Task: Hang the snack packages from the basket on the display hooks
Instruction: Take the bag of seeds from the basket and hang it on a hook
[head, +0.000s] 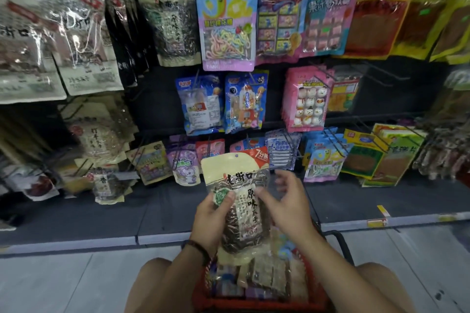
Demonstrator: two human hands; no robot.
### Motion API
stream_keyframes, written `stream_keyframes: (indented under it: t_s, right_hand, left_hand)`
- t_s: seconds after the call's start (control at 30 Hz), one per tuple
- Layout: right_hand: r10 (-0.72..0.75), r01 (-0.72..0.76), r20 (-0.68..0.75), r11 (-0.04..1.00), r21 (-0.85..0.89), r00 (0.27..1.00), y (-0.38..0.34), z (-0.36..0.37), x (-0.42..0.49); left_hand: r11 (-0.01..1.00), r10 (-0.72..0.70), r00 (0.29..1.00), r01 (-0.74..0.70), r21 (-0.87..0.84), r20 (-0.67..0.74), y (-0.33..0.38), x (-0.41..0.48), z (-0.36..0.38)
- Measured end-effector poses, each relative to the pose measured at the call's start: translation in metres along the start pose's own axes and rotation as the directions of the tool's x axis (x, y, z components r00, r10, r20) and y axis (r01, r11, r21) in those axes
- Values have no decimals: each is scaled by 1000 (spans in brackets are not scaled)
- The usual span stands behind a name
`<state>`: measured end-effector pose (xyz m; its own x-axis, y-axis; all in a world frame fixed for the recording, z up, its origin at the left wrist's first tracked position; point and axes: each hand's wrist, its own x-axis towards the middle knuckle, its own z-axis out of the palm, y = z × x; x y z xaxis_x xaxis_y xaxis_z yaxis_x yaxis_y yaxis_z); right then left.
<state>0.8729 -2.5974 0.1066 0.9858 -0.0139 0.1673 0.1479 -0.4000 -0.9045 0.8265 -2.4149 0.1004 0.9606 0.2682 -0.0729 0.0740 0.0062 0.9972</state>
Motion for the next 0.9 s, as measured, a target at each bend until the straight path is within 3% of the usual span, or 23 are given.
stream_keyframes:
  t_s: [0.1,0.17,0.3,0.4,0.53,0.9]
  right_hand:
    - [38,-66,170,985,161,985,-25,-7,31]
    - [27,-79,182,957,280,983,-44,-9,44]
    - [47,-129,183,874,468,982,-79,-3,58]
    - [51,-154,215,855,495,975,-105,2,69]
    - [19,-162,248,804,572,969,-150,10,90]
    - [-141,18,196,853,522,970,-277,50,192]
  left_hand:
    - [994,-43,997,48,-100,57,22,11,-9]
    - [984,-79,995,88,-155,63,39,15,-13]
    - [981,17,999,-24,-190,-39,77,26,-22]
    - [980,71,990,-93,-178,-124,108,36,-33]
    - [974,120,985,-140,-175,-122,149,51,-47]
    - [957,226,931,-267,-111,-288,266,116,-95]
